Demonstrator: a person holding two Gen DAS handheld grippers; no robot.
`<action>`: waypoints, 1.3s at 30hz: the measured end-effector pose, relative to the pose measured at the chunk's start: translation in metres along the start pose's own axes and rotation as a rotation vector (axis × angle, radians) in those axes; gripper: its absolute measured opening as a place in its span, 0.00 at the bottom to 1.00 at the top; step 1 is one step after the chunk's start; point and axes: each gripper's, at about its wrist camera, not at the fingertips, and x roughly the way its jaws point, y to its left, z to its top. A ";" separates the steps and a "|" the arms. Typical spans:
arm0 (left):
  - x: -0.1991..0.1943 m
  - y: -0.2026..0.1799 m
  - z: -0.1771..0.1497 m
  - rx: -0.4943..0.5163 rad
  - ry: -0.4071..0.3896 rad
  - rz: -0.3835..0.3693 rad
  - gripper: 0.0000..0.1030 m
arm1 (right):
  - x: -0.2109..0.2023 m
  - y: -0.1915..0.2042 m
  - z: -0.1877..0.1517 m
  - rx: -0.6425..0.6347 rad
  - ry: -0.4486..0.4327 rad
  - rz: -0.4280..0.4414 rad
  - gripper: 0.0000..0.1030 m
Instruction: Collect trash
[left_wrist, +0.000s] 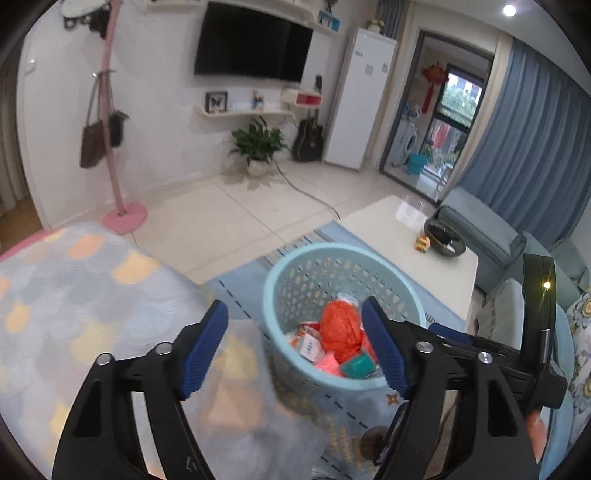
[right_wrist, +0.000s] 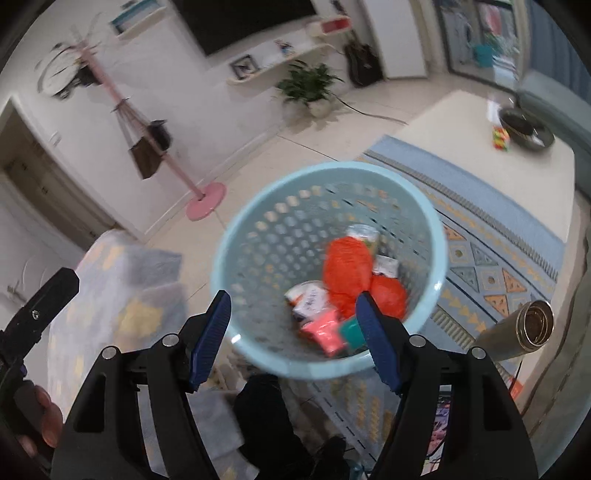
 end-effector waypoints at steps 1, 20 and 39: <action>-0.016 0.004 -0.003 -0.004 -0.020 0.011 0.75 | -0.007 0.009 -0.003 -0.021 -0.010 0.010 0.67; -0.195 0.060 -0.093 -0.111 -0.320 0.367 0.83 | -0.116 0.164 -0.116 -0.322 -0.396 -0.043 0.75; -0.210 0.072 -0.123 -0.110 -0.370 0.491 0.84 | -0.119 0.172 -0.135 -0.320 -0.473 -0.092 0.75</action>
